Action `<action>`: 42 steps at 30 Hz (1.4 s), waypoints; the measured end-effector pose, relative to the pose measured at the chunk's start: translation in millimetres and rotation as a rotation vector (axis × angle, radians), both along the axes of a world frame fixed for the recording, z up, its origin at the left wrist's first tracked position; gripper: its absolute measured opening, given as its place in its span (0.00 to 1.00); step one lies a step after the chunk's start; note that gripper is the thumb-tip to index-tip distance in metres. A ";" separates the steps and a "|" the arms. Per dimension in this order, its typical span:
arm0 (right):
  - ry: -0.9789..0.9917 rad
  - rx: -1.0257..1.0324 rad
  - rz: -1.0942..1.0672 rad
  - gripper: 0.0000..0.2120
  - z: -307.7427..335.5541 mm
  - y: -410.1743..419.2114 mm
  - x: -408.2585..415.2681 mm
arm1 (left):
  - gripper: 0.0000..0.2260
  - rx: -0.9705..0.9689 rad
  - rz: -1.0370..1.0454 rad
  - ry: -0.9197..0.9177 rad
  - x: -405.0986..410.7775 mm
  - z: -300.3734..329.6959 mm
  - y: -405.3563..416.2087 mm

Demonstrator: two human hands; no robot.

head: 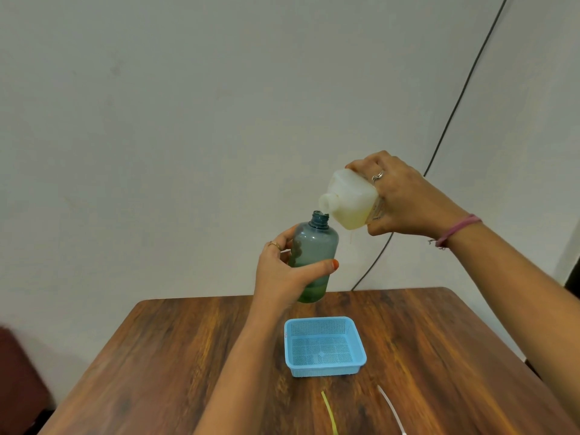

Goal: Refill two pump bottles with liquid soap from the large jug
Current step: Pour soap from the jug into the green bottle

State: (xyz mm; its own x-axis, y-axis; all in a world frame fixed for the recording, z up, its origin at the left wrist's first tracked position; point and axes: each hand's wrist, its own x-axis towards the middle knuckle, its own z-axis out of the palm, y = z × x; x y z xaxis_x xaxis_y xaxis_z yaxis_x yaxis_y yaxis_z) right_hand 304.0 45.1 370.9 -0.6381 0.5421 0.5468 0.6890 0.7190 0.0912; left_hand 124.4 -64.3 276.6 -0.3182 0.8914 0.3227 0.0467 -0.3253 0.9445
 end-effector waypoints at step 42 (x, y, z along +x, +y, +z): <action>-0.013 0.010 -0.007 0.47 -1.8 6.0 -3.4 | 0.29 -0.011 0.002 -0.007 -1.7 -1.2 4.9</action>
State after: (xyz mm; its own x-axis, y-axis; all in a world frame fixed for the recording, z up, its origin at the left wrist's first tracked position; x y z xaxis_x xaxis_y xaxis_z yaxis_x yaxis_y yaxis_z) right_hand 300.5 51.0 369.1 -0.6415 0.5412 0.5437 0.6927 0.7131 0.1076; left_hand 122.8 -59.4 275.4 -0.3220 0.8945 0.3103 0.0407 -0.3144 0.9484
